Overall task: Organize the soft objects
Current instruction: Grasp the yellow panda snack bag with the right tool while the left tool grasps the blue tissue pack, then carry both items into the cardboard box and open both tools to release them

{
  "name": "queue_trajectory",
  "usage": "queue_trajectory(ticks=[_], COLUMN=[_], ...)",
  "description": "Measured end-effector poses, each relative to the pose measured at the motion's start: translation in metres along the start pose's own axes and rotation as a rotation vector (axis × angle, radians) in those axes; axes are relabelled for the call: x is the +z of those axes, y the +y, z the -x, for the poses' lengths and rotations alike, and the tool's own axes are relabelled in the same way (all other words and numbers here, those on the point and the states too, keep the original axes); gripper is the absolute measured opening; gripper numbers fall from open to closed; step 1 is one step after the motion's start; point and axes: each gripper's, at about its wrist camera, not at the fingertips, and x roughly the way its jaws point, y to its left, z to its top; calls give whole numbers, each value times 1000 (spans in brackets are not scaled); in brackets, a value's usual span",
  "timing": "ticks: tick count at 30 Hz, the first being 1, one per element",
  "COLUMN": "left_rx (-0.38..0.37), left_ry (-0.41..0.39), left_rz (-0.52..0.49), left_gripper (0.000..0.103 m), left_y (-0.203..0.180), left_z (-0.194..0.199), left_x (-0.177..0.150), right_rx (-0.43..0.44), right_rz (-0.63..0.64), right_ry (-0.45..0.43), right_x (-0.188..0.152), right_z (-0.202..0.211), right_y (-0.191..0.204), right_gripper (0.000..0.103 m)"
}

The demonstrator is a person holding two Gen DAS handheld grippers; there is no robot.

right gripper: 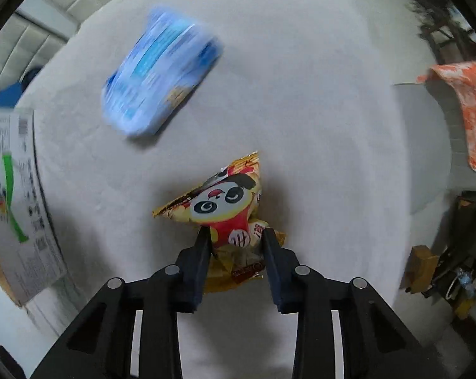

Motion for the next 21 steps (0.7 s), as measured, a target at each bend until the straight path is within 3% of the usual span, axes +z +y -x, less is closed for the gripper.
queue_trajectory(ticks=[8,14,15,16,18,21], left_rx=[-49,-13,-21,-24,-37,-50], left_ry=[61,170,203,221,263,235], left_rz=[-146,-281,-294,-296,-276,-245], left_gripper=[95,95,89,76,72,54], left_y=[-63,-101,-105,-107,-107,-103], left_z=[-51,-114,-128,-135,-150,-145], left_x=[74,104,106,106,105,104], right_rx=[55,88,92,92,87,75], right_rz=[-205,-244,-246,-244,-231,-211], right_ry=[-57,-54,-56,-57,-52,-43], right_x=[36,47,49,50,50,55], right_z=[18,11,8,7,6,5], right_y=[-75,-89,-87,-86,-83,-85], right_gripper=[33,34,34,35,37,39])
